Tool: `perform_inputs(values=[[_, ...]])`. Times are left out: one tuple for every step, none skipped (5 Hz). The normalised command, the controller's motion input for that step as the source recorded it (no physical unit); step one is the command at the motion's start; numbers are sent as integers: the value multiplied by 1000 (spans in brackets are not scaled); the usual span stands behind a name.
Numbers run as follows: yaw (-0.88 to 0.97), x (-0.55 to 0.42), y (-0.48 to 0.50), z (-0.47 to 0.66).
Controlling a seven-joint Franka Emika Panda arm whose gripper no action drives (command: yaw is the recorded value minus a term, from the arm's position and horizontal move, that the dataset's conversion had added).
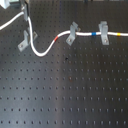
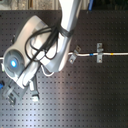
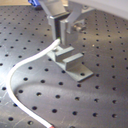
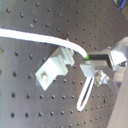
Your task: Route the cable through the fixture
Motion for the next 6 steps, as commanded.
perform_inputs(values=[[291,-295,-61,161],[166,-73,-25,265],[20,-98,-102,285],[0,-133,-130,244],[0,-157,-66,221],[0,-220,15,135]])
